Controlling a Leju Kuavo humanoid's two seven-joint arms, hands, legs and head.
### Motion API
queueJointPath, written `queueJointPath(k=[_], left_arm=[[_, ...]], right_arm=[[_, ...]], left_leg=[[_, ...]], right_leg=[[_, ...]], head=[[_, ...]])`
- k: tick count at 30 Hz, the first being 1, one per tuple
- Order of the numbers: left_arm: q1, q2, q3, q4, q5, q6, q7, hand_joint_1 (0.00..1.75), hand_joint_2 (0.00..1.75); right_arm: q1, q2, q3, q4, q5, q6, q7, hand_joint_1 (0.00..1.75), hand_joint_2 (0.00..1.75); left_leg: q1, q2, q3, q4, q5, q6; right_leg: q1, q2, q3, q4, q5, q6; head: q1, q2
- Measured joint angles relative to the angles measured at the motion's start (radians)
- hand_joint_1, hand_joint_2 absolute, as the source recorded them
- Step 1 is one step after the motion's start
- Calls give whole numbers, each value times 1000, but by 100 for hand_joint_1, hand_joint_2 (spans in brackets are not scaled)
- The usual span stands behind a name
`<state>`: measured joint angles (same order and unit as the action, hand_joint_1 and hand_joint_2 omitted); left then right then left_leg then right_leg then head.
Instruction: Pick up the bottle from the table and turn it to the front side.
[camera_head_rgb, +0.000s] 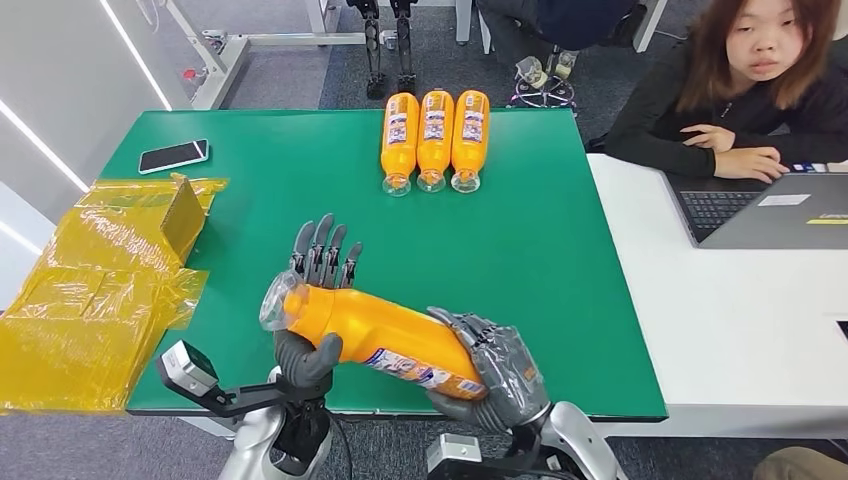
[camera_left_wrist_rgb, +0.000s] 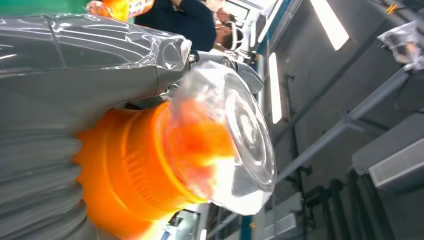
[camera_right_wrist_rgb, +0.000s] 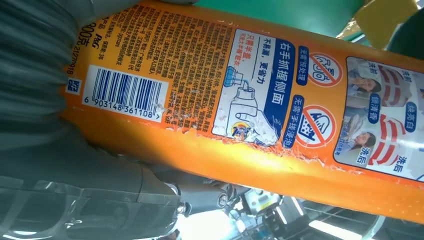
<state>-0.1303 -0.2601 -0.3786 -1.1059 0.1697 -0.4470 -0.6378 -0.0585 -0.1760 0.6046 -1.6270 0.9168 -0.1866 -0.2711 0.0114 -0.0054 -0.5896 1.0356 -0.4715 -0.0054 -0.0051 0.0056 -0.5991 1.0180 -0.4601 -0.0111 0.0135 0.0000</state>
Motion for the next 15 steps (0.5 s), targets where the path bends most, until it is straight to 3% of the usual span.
queueJointPath(k=[4, 8, 15], left_arm=[[-13, -3, -2, 0, 23, -26, 21, 1, 175], [-21, -4, -3, 0, 42, -36, 36, 170, 175], [-30, -4, -5, 0, 55, -29, 36, 175, 175]], right_arm=[[7, 23, 17, 11, -12, 8, 11, 175, 175], [21, 44, 24, 15, -14, 11, 30, 175, 175], [41, 89, 29, 13, 26, 22, 74, 175, 175]], left_leg=[[0, 0, 0, 0, 0, 0], [0, 0, 0, 0, 0, 0], [0, 1, 0, 0, 0, 0]], right_leg=[[0, 0, 0, 0, 0, 0], [0, 0, 0, 0, 0, 0], [0, 1, 0, 0, 0, 0]], head=[[0, 0], [0, 0], [0, 0]])
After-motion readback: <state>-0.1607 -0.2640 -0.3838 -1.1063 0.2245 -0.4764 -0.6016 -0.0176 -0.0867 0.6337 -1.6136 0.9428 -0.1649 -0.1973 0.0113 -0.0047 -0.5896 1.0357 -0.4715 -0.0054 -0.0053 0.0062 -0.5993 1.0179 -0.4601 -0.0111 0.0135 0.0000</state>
